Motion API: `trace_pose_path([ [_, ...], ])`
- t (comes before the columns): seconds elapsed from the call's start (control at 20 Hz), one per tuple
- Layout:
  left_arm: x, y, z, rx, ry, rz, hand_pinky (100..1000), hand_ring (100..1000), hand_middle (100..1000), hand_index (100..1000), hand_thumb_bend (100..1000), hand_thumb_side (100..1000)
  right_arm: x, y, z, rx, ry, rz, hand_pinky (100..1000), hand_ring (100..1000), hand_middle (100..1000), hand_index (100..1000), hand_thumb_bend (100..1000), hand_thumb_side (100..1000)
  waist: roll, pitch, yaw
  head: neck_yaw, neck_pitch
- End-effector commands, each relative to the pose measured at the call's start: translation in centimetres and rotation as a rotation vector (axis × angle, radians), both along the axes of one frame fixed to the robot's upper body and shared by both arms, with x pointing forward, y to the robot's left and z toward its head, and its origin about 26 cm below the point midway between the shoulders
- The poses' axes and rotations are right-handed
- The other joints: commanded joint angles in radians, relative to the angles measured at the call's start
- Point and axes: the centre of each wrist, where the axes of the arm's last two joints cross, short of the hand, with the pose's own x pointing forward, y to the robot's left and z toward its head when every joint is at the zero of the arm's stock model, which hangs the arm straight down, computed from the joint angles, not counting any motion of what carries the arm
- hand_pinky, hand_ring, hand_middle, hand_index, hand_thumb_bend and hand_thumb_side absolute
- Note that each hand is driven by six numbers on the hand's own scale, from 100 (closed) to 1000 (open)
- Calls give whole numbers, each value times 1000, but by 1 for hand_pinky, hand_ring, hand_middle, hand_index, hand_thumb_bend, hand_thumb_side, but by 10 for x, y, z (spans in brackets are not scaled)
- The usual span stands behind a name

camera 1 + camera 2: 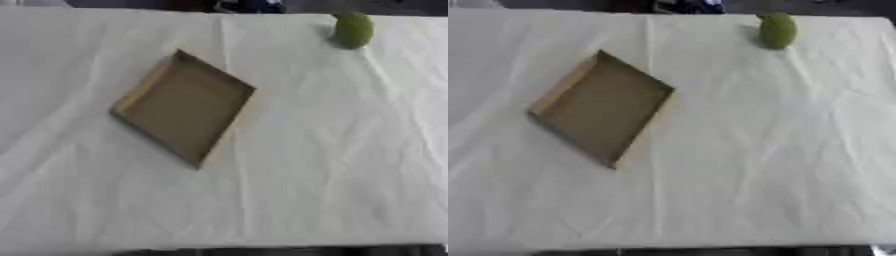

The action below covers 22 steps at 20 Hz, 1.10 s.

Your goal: Pick up objects on the table and place them in the box.

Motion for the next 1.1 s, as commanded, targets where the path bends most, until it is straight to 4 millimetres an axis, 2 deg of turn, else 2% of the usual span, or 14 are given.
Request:
trace_pose_path([
  [0.05,-3,0,11,33,-22,3,534,607,620,790,100,533,-12,-4,25,-42,-37,-14,777,782,744,791,100,100,0,-18,1,-3,-1],
  [0.85,-3,0,10,29,-15,-1,530,603,616,789,100,543,-8,1,27,-27,-5,13,783,788,748,798,100,100,1,-10,6,-5,-1],
  [1.1,-4,0,8,26,-15,-5,527,601,614,789,100,554,1,4,31,-39,41,0,794,805,762,805,100,100,2,4,8,-10,-20],
])
